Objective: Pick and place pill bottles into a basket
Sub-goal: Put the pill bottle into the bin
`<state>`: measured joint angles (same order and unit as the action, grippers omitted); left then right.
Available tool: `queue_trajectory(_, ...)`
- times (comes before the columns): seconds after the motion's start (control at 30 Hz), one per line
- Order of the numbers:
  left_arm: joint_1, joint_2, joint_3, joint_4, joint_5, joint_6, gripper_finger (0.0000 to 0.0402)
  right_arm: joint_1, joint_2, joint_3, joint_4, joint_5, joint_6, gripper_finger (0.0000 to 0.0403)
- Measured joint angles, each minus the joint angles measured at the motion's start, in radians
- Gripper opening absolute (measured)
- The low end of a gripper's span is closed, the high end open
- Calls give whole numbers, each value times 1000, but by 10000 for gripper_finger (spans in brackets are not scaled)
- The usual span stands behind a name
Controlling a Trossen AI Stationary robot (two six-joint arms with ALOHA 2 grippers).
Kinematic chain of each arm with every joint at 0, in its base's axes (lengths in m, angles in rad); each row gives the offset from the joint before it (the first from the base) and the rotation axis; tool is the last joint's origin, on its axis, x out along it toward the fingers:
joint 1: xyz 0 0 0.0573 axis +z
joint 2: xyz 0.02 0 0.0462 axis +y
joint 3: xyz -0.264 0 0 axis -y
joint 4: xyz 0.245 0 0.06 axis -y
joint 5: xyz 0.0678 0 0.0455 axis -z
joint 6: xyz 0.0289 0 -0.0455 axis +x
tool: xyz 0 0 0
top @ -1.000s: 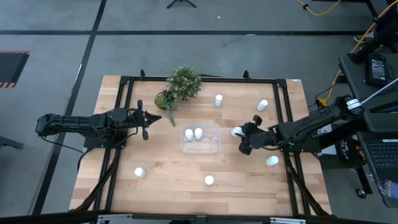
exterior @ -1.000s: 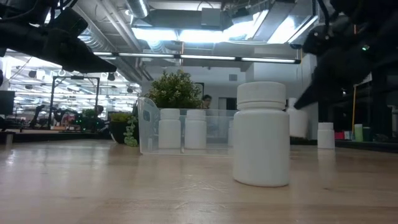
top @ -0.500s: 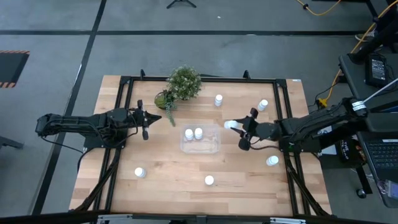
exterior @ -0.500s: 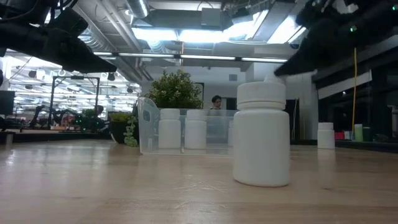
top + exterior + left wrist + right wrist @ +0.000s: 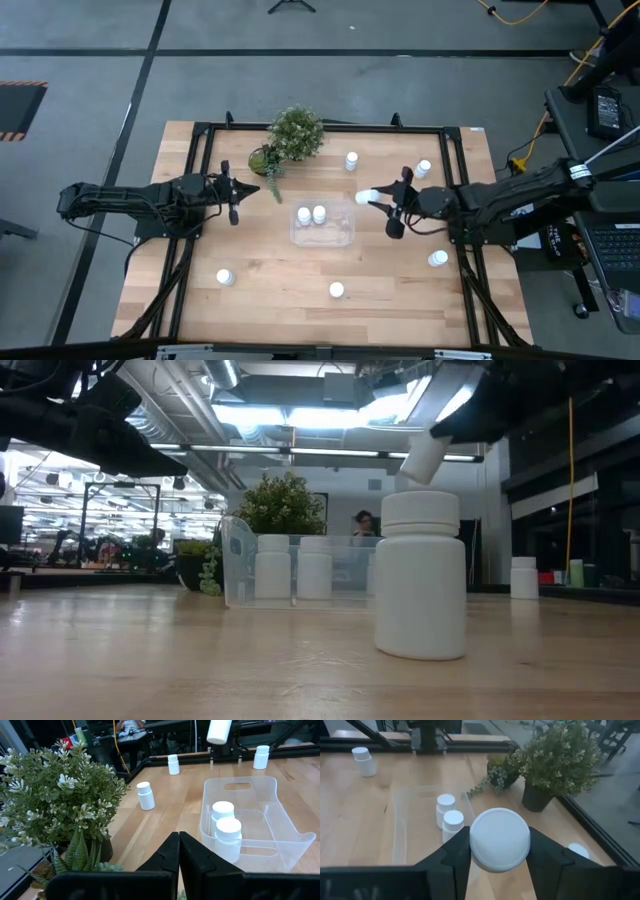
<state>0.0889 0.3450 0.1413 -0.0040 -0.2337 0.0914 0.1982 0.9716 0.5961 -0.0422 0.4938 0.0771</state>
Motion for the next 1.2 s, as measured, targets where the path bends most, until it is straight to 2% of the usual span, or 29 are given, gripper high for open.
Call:
queue_trajectory(0.13,0,0,0,0,0,0,3,-4,37,103,-138,-29,21,149)
queue_trajectory(0.43,0,0,0,0,0,0,6,-81,150,259,-223,-265,-81,149)
queue_trajectory(0.73,0,0,0,0,-9,0,8,-148,259,375,-307,-408,-95,149)
queue_trajectory(0.87,0,0,0,1,-40,1,8,-167,287,416,-355,-419,-105,149)
queue_trajectory(1.2,0,0,0,0,-44,1,8,-175,365,413,-325,-420,-115,149)
